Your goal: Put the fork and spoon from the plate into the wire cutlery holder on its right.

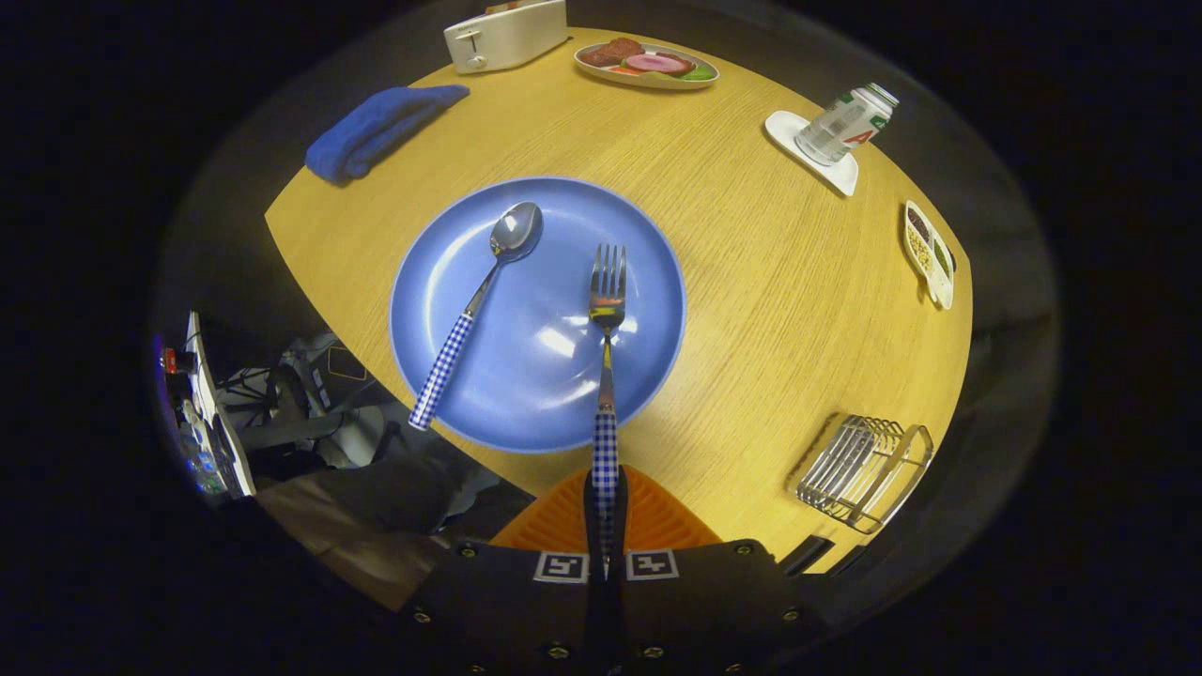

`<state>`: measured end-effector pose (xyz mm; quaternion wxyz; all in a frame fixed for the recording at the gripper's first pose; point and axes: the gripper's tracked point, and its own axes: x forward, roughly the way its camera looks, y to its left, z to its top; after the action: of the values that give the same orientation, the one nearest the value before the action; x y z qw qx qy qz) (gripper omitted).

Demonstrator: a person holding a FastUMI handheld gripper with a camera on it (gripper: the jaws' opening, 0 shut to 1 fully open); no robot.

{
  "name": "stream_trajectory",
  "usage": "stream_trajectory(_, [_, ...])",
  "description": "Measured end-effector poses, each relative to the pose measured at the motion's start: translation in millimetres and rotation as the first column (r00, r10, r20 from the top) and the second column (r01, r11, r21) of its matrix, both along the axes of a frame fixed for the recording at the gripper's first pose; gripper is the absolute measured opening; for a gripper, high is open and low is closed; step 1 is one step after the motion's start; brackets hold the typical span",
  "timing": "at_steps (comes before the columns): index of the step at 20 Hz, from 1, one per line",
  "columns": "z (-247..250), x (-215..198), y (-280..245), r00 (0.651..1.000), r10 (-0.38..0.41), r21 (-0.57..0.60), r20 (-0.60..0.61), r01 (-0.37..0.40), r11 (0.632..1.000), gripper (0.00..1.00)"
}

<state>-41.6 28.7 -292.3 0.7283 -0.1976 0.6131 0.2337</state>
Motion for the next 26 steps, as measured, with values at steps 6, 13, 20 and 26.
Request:
stream_trajectory(6, [21,-26,-56,0.999,0.025,-0.045,-0.033,-0.026,0.999,0.00])
stream_trajectory(13, [54,-48,-146,0.991,-0.033,-0.110,-0.127,0.019,0.994,0.00])
stream_trajectory(20, [74,-46,-210,0.981,-0.104,-0.178,-0.163,0.074,0.981,0.00])
stream_trajectory(26, [73,-34,-235,0.965,-0.144,-0.196,-0.221,0.101,0.975,0.01])
